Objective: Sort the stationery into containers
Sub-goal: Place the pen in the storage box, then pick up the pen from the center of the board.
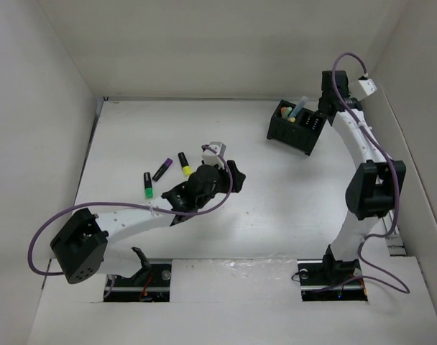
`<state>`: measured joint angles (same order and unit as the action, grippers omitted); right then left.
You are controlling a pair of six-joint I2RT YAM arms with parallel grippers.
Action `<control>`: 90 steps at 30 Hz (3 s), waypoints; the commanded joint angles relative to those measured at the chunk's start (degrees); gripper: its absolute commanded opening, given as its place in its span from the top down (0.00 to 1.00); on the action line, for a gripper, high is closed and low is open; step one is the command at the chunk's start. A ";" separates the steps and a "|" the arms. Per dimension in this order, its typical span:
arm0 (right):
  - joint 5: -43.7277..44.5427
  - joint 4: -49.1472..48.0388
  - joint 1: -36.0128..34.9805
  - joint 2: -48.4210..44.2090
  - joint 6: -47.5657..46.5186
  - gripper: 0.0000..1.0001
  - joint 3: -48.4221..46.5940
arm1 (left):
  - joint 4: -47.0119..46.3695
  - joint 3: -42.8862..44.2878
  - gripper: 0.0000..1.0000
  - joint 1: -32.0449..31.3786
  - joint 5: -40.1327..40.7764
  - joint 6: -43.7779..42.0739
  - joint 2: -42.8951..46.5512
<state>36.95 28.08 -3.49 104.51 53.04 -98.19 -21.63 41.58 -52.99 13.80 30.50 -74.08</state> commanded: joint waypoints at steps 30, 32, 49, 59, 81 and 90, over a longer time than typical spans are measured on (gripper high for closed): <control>6.58 -0.20 -9.16 -7.54 0.84 0.65 7.47 | 15.21 2.80 0.48 18.53 13.00 4.30 -0.27; 0.51 -5.54 -11.27 -11.85 0.84 0.78 14.65 | 15.99 2.80 0.51 20.91 13.62 5.53 -0.97; -18.84 -16.83 -23.23 -29.28 -1.62 0.65 35.61 | 20.75 13.43 0.50 23.90 17.22 6.68 -21.27; -20.43 -18.06 -24.99 -30.94 -0.57 0.59 38.77 | 23.74 19.41 0.49 24.43 19.94 6.15 -30.32; -35.35 -18.58 -24.46 -25.67 -2.85 0.26 36.84 | 4.52 6.09 1.00 23.11 -11.48 -1.49 -14.79; -43.80 -22.35 -25.60 -18.21 -2.85 0.23 35.70 | -9.47 0.87 1.00 23.11 -34.61 -3.34 -10.46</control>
<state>-3.20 10.61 -27.99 85.56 50.54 -59.94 -24.27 43.46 -30.15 -9.76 28.88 -84.93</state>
